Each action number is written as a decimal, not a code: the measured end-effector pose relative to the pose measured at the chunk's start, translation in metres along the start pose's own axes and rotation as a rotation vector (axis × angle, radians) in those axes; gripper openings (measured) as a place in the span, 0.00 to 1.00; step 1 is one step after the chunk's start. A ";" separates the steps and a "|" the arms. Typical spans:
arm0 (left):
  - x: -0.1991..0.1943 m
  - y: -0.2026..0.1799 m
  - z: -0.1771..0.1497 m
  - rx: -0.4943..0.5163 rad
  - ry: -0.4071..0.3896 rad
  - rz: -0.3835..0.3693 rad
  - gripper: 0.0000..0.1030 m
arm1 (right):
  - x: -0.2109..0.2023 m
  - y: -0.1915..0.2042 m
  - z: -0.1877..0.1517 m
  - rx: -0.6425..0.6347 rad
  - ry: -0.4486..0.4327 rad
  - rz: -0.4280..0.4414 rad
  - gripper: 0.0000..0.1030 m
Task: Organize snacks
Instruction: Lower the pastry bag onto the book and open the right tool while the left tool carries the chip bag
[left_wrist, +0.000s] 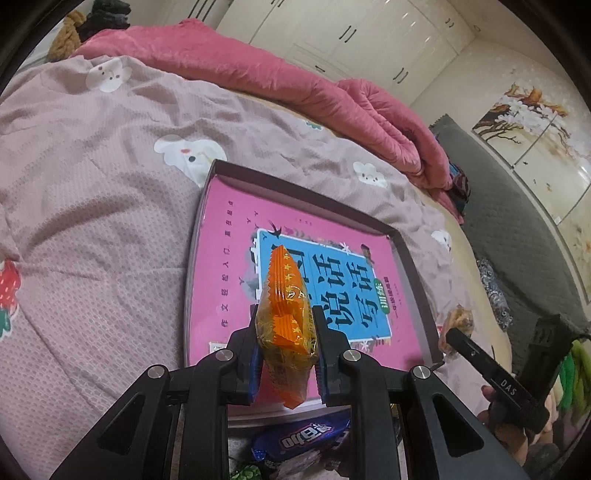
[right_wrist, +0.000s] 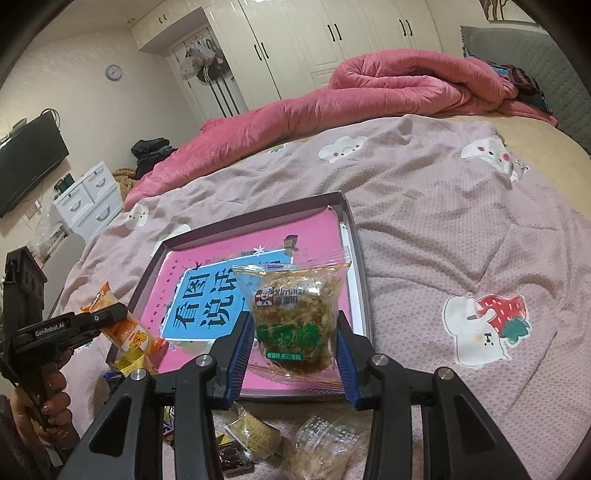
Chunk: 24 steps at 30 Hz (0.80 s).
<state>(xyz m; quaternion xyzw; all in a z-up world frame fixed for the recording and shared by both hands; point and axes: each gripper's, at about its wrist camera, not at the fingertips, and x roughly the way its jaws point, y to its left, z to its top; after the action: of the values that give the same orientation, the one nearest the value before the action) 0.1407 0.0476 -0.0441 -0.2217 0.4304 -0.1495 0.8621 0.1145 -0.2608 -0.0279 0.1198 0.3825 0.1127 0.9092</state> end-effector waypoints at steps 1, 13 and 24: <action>0.000 0.000 0.000 0.002 0.001 0.000 0.22 | 0.001 0.000 0.000 0.001 0.001 -0.001 0.42; 0.004 0.000 -0.005 0.002 0.008 0.006 0.23 | 0.015 0.001 -0.002 -0.009 0.047 -0.002 0.42; 0.008 -0.005 -0.011 0.002 0.021 -0.010 0.23 | 0.025 0.001 -0.005 -0.019 0.085 -0.025 0.42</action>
<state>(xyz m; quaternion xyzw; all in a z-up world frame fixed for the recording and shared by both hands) 0.1362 0.0371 -0.0531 -0.2214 0.4383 -0.1565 0.8570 0.1280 -0.2519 -0.0476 0.1014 0.4212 0.1101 0.8945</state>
